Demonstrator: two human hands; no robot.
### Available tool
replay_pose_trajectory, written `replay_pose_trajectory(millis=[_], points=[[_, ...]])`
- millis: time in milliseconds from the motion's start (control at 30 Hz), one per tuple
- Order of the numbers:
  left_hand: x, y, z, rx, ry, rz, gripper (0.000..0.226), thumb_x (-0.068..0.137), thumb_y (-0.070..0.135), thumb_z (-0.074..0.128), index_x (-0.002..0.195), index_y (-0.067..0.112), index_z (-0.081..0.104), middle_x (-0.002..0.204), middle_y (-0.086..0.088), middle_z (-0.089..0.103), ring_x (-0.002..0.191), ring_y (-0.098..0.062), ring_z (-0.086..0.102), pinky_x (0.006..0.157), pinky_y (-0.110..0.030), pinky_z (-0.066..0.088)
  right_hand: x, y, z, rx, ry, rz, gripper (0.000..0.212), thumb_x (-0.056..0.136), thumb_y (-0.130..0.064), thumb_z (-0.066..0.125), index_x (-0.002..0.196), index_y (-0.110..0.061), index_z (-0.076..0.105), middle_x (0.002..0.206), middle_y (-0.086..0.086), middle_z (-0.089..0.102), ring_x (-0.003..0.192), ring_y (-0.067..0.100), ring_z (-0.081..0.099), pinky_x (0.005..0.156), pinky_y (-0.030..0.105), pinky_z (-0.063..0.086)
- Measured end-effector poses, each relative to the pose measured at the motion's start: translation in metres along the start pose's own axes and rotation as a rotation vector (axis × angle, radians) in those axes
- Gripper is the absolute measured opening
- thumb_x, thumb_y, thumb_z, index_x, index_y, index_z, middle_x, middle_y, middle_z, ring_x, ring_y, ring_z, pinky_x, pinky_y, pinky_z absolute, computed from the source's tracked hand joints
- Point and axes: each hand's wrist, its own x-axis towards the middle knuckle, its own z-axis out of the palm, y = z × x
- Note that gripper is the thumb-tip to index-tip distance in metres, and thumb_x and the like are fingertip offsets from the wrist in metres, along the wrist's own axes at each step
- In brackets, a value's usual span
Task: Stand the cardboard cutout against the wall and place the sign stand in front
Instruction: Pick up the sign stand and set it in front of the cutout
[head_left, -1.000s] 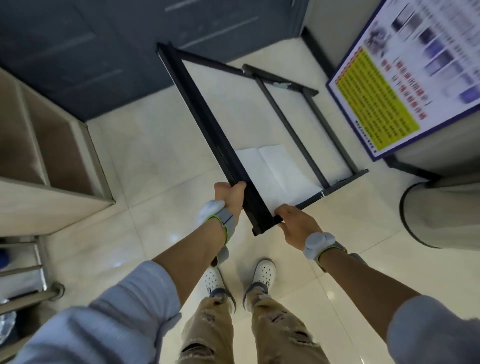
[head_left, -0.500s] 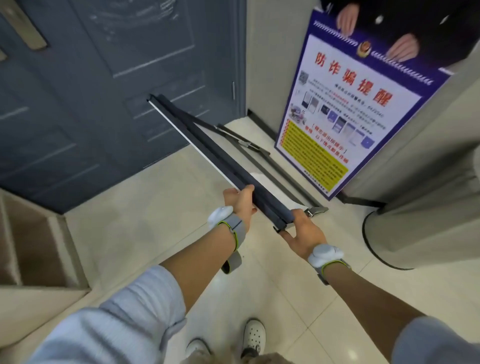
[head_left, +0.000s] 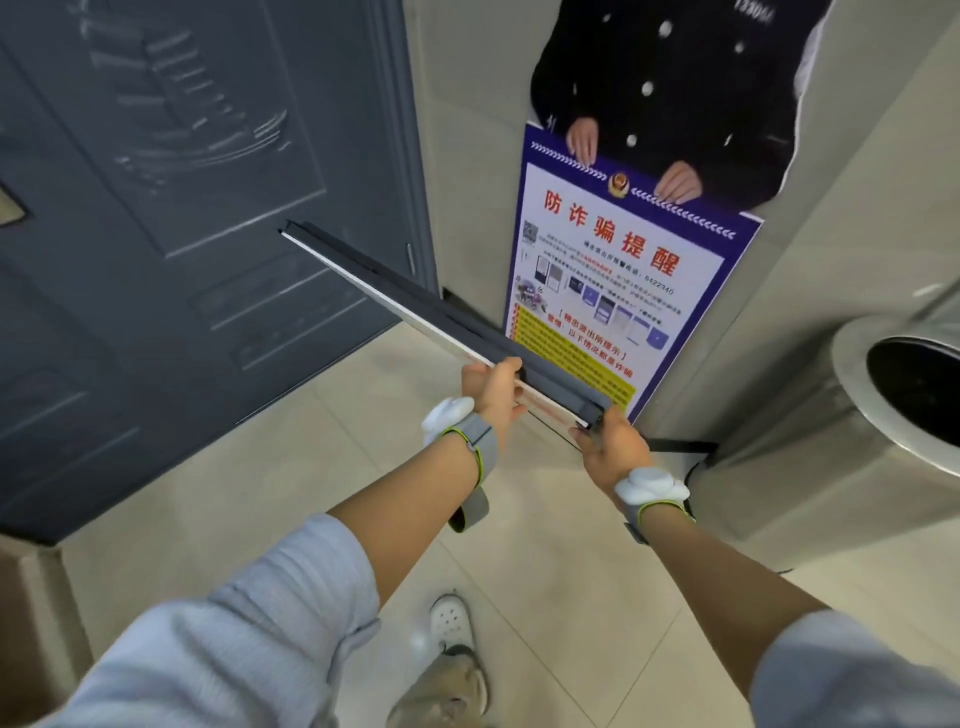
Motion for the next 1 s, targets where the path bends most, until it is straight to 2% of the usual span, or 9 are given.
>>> replay_pose_trajectory(millis=[67, 200, 267, 433, 567, 667, 767, 867, 1000], points=[[0.005, 0.009, 0.015, 0.024, -0.027, 0.026, 0.014, 0.087, 0.016, 0.06, 0.087, 0.01, 0.048, 0.093, -0.013, 0.055, 0.079, -0.025, 0.054, 0.054, -0.027, 0.046, 0.014, 0.003, -0.011, 0.0, 0.036, 0.017, 0.043, 0.091, -0.03, 0.055, 0.117, 0.003, 0.044, 0.118, 0.025, 0.058, 0.103, 0.043, 0.057, 0.08, 0.041, 0.047], [0.013, 0.027, 0.049, 0.071, -0.112, 0.055, 0.041, 0.088, 0.018, 0.06, 0.124, 0.002, 0.049, 0.075, -0.007, 0.054, 0.069, -0.02, 0.054, 0.052, -0.027, 0.047, 0.045, 0.01, -0.04, -0.004, 0.094, 0.039, 0.041, 0.09, -0.032, 0.056, 0.115, 0.0, 0.047, 0.113, 0.024, 0.062, 0.098, 0.043, 0.06, 0.081, 0.044, 0.051], [0.02, 0.039, 0.068, 0.102, -0.164, 0.073, 0.049, 0.088, 0.018, 0.059, 0.133, 0.004, 0.044, 0.074, -0.005, 0.053, 0.066, -0.017, 0.053, 0.055, -0.028, 0.048, 0.064, 0.013, -0.058, -0.022, 0.113, 0.055, 0.04, 0.09, -0.032, 0.056, 0.112, 0.001, 0.049, 0.11, 0.025, 0.062, 0.096, 0.044, 0.059, 0.077, 0.041, 0.048], [0.043, 0.062, 0.112, 0.178, -0.291, 0.128, 0.05, 0.087, 0.02, 0.058, 0.133, 0.003, 0.045, 0.083, -0.006, 0.053, 0.066, -0.016, 0.049, 0.056, -0.026, 0.047, 0.112, 0.024, -0.098, -0.044, 0.114, 0.1, 0.039, 0.092, -0.032, 0.053, 0.108, 0.004, 0.049, 0.105, 0.027, 0.063, 0.097, 0.043, 0.058, 0.071, 0.034, 0.039], [0.063, 0.085, 0.149, 0.287, -0.352, 0.162, 0.048, 0.088, 0.023, 0.058, 0.133, 0.01, 0.046, 0.109, -0.009, 0.062, 0.09, -0.021, 0.058, 0.067, -0.03, 0.054, 0.151, 0.034, -0.128, -0.044, 0.126, 0.127, 0.039, 0.092, -0.031, 0.053, 0.111, 0.003, 0.05, 0.107, 0.027, 0.064, 0.099, 0.044, 0.059, 0.079, 0.041, 0.046], [0.083, 0.113, 0.178, 0.456, -0.25, 0.355, 0.043, 0.087, 0.02, 0.057, 0.129, 0.011, 0.05, 0.122, -0.01, 0.062, 0.097, -0.026, 0.061, 0.077, -0.035, 0.054, 0.182, 0.04, -0.151, -0.05, 0.159, 0.139, 0.041, 0.092, -0.029, 0.053, 0.115, 0.005, 0.049, 0.11, 0.03, 0.062, 0.103, 0.045, 0.057, 0.082, 0.042, 0.046], [0.107, 0.14, 0.201, 0.684, -0.171, 0.678, 0.044, 0.087, 0.018, 0.057, 0.128, 0.01, 0.045, 0.128, -0.011, 0.051, 0.115, -0.029, 0.053, 0.094, -0.036, 0.045, 0.205, 0.048, -0.165, -0.044, 0.179, 0.159, 0.042, 0.092, -0.028, 0.053, 0.117, 0.006, 0.048, 0.111, 0.031, 0.062, 0.105, 0.046, 0.057, 0.083, 0.042, 0.045], [0.124, 0.16, 0.221, 0.98, -0.216, 1.051, 0.045, 0.086, 0.021, 0.059, 0.128, 0.012, 0.047, 0.135, -0.01, 0.04, 0.125, -0.028, 0.037, 0.098, -0.036, 0.039, 0.222, 0.054, -0.176, -0.022, 0.17, 0.175, 0.041, 0.092, -0.027, 0.053, 0.119, 0.004, 0.048, 0.113, 0.03, 0.063, 0.106, 0.044, 0.057, 0.084, 0.04, 0.046], [0.151, 0.177, 0.262, 1.357, -0.412, 1.182, 0.049, 0.087, 0.033, 0.057, 0.133, 0.018, 0.049, 0.141, -0.006, 0.041, 0.132, -0.028, 0.032, 0.109, -0.037, 0.03, 0.253, 0.063, -0.196, 0.017, 0.191, 0.204, 0.04, 0.093, -0.026, 0.052, 0.122, 0.002, 0.047, 0.116, 0.027, 0.062, 0.107, 0.043, 0.057, 0.086, 0.039, 0.045]])
